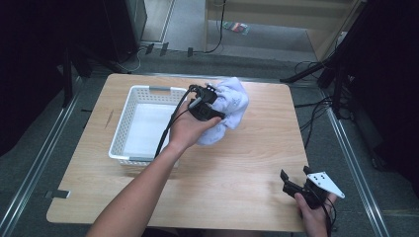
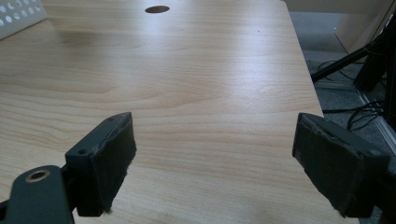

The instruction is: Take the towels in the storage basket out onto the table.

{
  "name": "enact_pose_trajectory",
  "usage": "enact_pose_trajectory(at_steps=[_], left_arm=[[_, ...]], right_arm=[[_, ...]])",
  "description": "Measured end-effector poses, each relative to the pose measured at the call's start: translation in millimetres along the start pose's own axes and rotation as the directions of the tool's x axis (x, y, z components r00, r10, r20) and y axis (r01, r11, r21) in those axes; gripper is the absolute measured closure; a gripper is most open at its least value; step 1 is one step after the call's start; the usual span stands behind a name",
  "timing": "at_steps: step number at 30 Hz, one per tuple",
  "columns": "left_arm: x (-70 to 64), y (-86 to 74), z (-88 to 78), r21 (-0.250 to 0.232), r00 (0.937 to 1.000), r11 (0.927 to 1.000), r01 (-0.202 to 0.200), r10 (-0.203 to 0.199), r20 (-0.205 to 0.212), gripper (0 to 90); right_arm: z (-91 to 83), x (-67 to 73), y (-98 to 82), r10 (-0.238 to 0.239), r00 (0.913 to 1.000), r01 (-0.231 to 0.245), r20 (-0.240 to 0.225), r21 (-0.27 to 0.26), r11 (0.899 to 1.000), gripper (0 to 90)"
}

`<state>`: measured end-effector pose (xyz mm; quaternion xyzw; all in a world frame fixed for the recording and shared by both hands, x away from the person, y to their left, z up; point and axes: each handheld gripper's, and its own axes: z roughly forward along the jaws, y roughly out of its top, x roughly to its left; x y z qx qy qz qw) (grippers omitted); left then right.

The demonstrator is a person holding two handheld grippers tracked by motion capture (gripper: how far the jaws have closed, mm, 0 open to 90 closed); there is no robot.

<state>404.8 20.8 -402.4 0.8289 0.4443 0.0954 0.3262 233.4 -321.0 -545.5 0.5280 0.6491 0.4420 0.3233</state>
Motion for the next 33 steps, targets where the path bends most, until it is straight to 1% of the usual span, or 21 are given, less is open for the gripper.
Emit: enact_pose_trajectory(at_steps=[2, 4, 6, 7, 8, 9, 11, 14, 16, 18, 20, 21, 23, 26, 27, 28, 30, 32, 33], left_arm=[[-4.1, 0.1, 5.6, 0.000, 1.0000, 1.0000, 0.000, 0.000, 0.005, 57.9], [-7.1, -0.5, 10.8, -0.002, 0.9999, 0.9999, -0.015, 0.015, 0.008, 57.5], [-9.9, -1.8, 17.4, -0.008, 0.9998, 0.9999, -0.008, 0.008, 0.016, 57.0], [-10.2, -2.6, 20.7, -0.001, 0.9997, 1.0000, -0.006, 0.006, 0.025, 56.9], [-11.2, -4.0, 24.8, -0.001, 0.9997, 1.0000, 0.002, -0.002, 0.025, 56.8], [-11.4, -5.0, 27.4, 0.007, 0.9996, 1.0000, -0.001, 0.001, 0.029, 56.7], [-12.3, -9.2, 36.2, 0.013, 0.9997, 0.9999, 0.002, -0.003, 0.023, 56.4], [-11.2, -16.5, 46.2, 0.005, 1.0000, 1.0000, 0.003, -0.003, 0.008, 55.7], [-9.1, -21.9, 52.9, -0.009, 0.9997, 0.9997, 0.024, -0.024, 0.006, 54.6], [-6.9, -26.9, 59.1, -0.016, 0.9981, 0.9982, 0.059, -0.058, 0.020, 54.2], [-6.6, -30.9, 65.1, -0.009, 0.9973, 0.9977, 0.067, -0.066, 0.031, 53.8], [-6.7, -32.4, 67.4, 0.001, 0.9973, 0.9980, 0.064, -0.064, 0.035, 53.6], [-8.5, -35.6, 72.6, 0.003, 0.9970, 0.9977, 0.068, -0.068, 0.037, 53.4], [-11.5, -39.5, 79.6, 0.005, 0.9980, 0.9984, 0.057, -0.057, 0.029, 51.2], [-12.6, -40.9, 81.7, 0.002, 0.9985, 0.9989, 0.047, -0.047, 0.029, 50.2], [-14.0, -42.3, 83.9, -0.002, 0.9983, 0.9987, 0.050, -0.050, 0.030, 49.6], [-16.4, -44.9, 87.8, -0.002, 0.9985, 0.9990, 0.044, -0.044, 0.032, 48.4], [-19.4, -47.0, 91.5, 0.004, 0.9997, 0.9999, 0.016, -0.016, 0.018, 45.4], [-21.0, -47.7, 93.1, 0.010, 0.9999, 0.9999, 0.010, -0.011, 0.013, 43.8]], right_arm=[[0.0, 0.0, 0.0, 0.000, 1.0000, 0.000, -0.002, 0.000, 1.000, 13.7], [-0.1, -0.2, -0.1, 0.002, 1.0000, -0.002, -0.002, -0.001, 1.000, 13.6], [-0.1, -0.4, 0.0, 0.007, 1.0000, -0.007, -0.001, -0.001, 1.000, 13.6], [0.0, -0.5, 0.0, 0.008, 1.0000, -0.008, -0.001, -0.002, 1.000, 13.6], [-0.1, -0.5, -0.1, 0.007, 1.0000, -0.007, -0.001, -0.002, 1.000, 13.6], [-0.1, -0.6, -0.1, 0.007, 1.0000, -0.007, -0.001, -0.002, 1.000, 13.6], [0.0, -0.5, 0.0, 0.008, 1.0000, -0.008, -0.001, -0.002, 1.000, 13.6], [-0.1, -0.5, -0.1, 0.008, 1.0000, -0.008, -0.002, -0.003, 1.000, 13.6], [-0.2, -0.6, -0.1, 0.010, 1.0000, -0.010, -0.001, -0.003, 1.000, 13.6], [-0.1, -0.5, 0.0, 0.008, 1.0000, -0.008, -0.002, -0.001, 1.000, 13.7], [-0.1, -0.5, 0.0, 0.007, 1.0000, -0.007, -0.001, -0.001, 1.000, 13.7], [-0.1, -0.5, 0.0, 0.007, 1.0000, -0.007, -0.002, -0.001, 1.000, 13.7], [0.0, -0.6, -0.1, 0.010, 1.0000, -0.010, -0.002, -0.004, 1.000, 13.6], [0.0, -0.4, 0.0, 0.008, 1.0000, -0.008, -0.001, -0.001, 1.000, 13.7], [-0.1, -0.5, 0.0, 0.008, 1.0000, -0.008, -0.002, -0.001, 1.000, 13.7], [-0.1, -0.6, 0.0, 0.008, 1.0000, -0.008, -0.002, -0.002, 1.000, 13.6], [-0.1, -0.6, -0.1, 0.009, 1.0000, -0.009, -0.003, -0.003, 1.000, 13.6], [-0.1, -0.6, -0.1, 0.009, 1.0000, -0.009, -0.003, -0.003, 1.000, 13.7], [-0.1, -0.6, -0.1, 0.008, 1.0000, -0.008, -0.003, -0.003, 1.000, 13.6]])
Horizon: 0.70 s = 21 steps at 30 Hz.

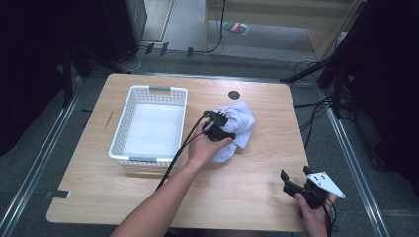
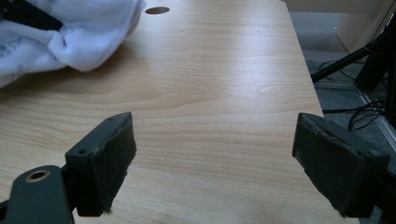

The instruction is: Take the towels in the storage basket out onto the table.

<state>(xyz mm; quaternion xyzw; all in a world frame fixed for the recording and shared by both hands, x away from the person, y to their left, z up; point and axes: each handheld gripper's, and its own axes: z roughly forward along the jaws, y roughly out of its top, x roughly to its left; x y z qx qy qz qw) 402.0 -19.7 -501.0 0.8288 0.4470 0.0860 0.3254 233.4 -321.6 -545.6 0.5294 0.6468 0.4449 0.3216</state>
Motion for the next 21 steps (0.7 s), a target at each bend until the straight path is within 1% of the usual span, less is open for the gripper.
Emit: enact_pose_trajectory(at_steps=[2, 4, 6, 7, 9, 10, 11, 12, 13, 14, 15, 17, 21], left_arm=[[-2.0, -1.4, 2.2, 0.010, 0.9999, 0.9999, -0.014, 0.014, -0.008, 40.6], [-3.1, -2.7, 3.4, 0.013, 0.9998, 0.9998, -0.017, 0.018, -0.008, 36.2], [-3.1, -2.9, 1.2, -0.002, 0.9999, 1.0000, -0.004, 0.004, -0.015, 28.8], [-3.9, -2.5, -0.1, -0.008, 0.9997, 0.9998, 0.017, -0.017, -0.018, 25.9], [-2.8, -0.6, -3.3, 0.013, 0.9991, 0.9991, 0.041, -0.041, 0.007, 12.6], [-1.8, 0.0, -5.7, 0.011, 0.9980, 0.9984, 0.056, -0.056, 0.031, 8.3], [-1.0, 0.2, -8.1, 0.008, 0.9972, 0.9986, 0.053, -0.053, 0.052, 5.1], [-1.3, -0.3, -10.4, 0.002, 0.9975, 0.9994, 0.036, -0.036, 0.060, 1.5], [-2.4, -0.5, -13.1, -0.010, 0.9989, 0.9996, 0.028, -0.027, 0.039, 0.0], [-3.1, -0.3, -15.9, -0.021, 0.9993, 0.9992, 0.033, -0.033, 0.019, 0.0], [-2.8, -0.1, -18.7, -0.040, 0.9989, 0.9984, 0.041, -0.040, 0.022, 0.0], [-1.0, 0.5, -26.2, -0.062, 0.9983, 0.9970, 0.047, -0.044, 0.038, 0.0], [3.3, 1.7, -40.5, -0.089, 0.9988, 0.9953, 0.037, -0.035, 0.034, 0.0]], right_arm=[[-0.1, 0.0, 0.0, 0.001, 1.0000, -0.001, 0.000, 0.000, 1.000, 13.6], [-0.2, -0.1, 0.0, 0.002, 1.0000, -0.002, 0.000, -0.001, 1.000, 13.6], [-0.2, 0.0, -0.1, 0.002, 1.0000, -0.002, -0.001, -0.001, 1.000, 13.6], [-0.3, -0.1, -0.1, 0.002, 1.0000, -0.002, -0.001, -0.002, 1.000, 13.7], [-0.4, -0.3, -0.1, 0.003, 1.0000, -0.003, -0.001, -0.004, 1.000, 13.7], [-0.4, -0.4, -0.1, 0.003, 1.0000, -0.003, -0.001, -0.003, 1.000, 13.7], [-0.3, -0.4, -0.1, 0.003, 1.0000, -0.003, -0.001, -0.003, 1.000, 13.7], [-0.4, -0.3, -0.1, 0.002, 1.0000, -0.002, -0.001, -0.003, 1.000, 13.7], [-0.4, -0.1, -0.1, 0.002, 1.0000, -0.002, -0.001, -0.002, 1.000, 13.6], [-0.3, -0.1, -0.1, 0.002, 1.0000, -0.002, -0.001, -0.002, 1.000, 13.7], [-0.3, -0.2, -0.1, 0.002, 1.0000, -0.002, -0.001, -0.002, 1.000, 13.7], [-0.3, -0.2, -0.1, 0.003, 1.0000, -0.003, 0.000, -0.002, 1.000, 13.6], [-0.3, -0.3, -0.1, 0.002, 1.0000, -0.002, -0.001, -0.001, 1.000, 13.7]])
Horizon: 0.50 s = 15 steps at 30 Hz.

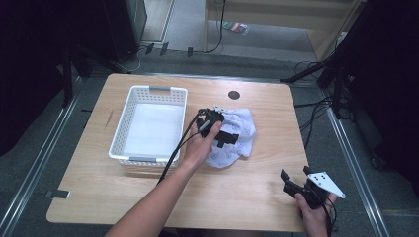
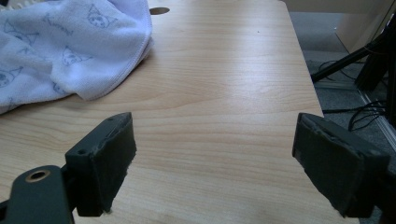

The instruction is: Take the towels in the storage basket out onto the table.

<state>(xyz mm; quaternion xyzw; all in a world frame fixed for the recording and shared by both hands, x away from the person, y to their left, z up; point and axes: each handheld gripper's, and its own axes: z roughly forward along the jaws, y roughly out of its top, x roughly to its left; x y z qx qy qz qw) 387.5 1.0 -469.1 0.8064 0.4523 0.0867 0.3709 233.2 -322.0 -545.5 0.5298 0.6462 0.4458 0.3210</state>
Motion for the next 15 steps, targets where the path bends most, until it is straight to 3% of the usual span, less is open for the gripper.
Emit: enact_pose_trajectory(at_steps=[15], left_arm=[[20.4, 0.8, -52.2, -0.118, 0.9984, 0.9930, 0.010, -0.016, -0.054, 0.0]], right_arm=[[0.1, -0.9, 0.1, 0.013, 0.9999, -0.013, 0.000, 0.002, 1.000, 13.3]])
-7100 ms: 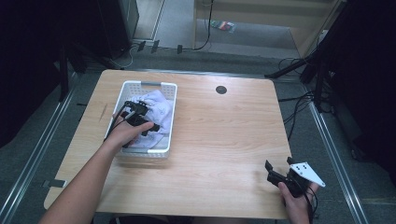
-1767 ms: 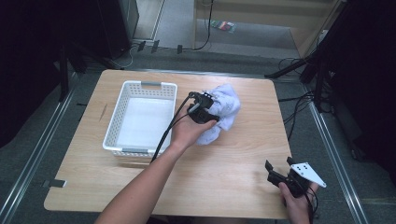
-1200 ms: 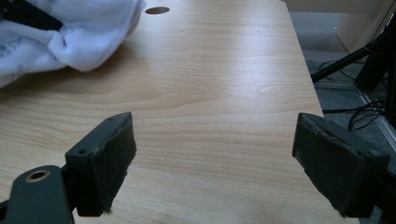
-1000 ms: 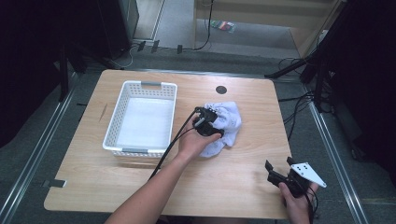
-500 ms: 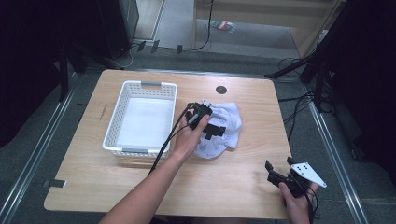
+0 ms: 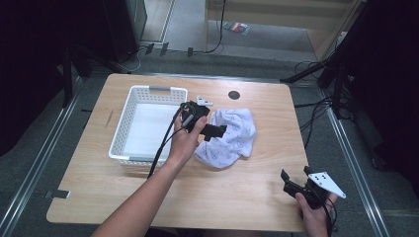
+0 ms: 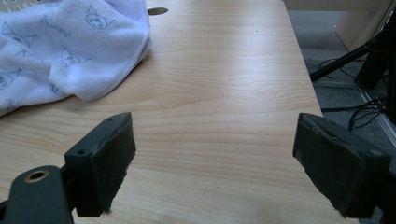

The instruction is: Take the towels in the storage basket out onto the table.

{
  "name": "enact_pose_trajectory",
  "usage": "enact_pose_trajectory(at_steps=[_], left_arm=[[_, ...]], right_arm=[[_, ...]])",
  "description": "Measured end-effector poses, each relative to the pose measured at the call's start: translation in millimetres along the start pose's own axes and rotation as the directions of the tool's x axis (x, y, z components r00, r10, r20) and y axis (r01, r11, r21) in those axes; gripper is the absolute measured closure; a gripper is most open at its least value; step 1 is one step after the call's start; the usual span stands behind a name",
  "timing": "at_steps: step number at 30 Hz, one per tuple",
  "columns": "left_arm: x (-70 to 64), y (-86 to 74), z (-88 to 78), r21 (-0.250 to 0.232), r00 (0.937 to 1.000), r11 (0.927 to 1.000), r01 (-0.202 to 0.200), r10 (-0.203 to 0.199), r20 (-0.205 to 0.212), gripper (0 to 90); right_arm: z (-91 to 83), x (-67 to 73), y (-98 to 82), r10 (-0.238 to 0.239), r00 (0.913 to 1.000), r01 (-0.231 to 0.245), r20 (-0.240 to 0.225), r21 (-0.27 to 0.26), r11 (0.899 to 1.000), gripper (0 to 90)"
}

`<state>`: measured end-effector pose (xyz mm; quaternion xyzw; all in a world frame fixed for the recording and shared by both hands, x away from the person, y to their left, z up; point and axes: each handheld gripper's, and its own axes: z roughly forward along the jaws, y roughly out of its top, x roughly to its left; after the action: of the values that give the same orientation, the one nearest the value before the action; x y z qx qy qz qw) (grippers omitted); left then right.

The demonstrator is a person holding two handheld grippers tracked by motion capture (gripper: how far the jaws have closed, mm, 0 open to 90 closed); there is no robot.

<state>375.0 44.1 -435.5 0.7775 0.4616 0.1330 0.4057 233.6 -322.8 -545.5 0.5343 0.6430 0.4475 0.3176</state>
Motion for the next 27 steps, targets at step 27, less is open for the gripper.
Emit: enact_pose_trajectory(at_steps=[27], left_arm=[[65.3, -14.6, -82.9, -0.107, 0.9931, 0.9921, 0.065, -0.075, -0.090, 0.0]], right_arm=[[0.6, 0.9, 0.2, -0.007, 1.0000, 0.007, 0.001, 0.009, 1.000, 13.4]])
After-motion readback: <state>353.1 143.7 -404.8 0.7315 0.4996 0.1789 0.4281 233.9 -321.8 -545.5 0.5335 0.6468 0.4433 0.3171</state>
